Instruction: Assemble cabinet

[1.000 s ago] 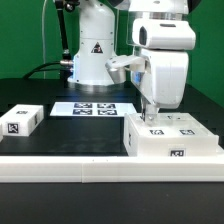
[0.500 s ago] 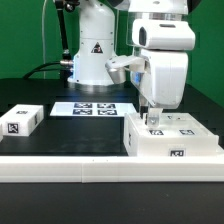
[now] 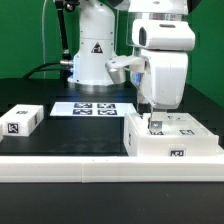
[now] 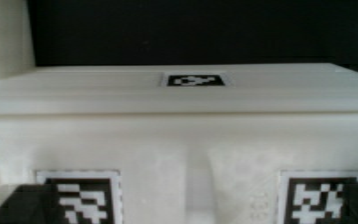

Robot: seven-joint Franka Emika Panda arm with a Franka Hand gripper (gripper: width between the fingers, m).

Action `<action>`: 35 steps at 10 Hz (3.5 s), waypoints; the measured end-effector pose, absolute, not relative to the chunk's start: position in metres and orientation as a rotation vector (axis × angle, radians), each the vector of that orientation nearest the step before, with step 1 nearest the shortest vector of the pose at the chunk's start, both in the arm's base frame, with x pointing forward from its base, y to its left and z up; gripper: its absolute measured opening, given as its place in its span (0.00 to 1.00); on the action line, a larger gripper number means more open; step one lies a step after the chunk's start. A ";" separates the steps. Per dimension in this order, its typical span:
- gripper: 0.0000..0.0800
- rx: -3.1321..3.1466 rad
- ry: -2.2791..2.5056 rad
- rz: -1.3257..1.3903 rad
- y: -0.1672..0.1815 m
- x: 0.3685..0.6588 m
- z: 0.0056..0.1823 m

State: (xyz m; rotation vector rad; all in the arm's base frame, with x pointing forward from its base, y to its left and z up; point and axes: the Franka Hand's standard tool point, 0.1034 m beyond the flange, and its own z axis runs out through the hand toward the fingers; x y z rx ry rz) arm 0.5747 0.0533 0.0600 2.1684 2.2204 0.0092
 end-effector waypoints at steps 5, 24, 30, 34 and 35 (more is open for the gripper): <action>1.00 2.347 1.989 0.057 0.053 0.541 0.085; 1.00 3.187 0.025 0.126 0.078 0.493 0.050; 1.00 3.196 0.009 0.157 0.087 0.488 0.025; 1.00 3.170 0.077 0.147 0.079 0.484 0.006; 1.00 3.171 0.081 0.147 0.081 0.484 0.006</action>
Offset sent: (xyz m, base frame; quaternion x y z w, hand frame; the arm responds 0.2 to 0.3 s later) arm -0.0367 -0.0053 0.0219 0.0273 0.0032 0.1440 0.9892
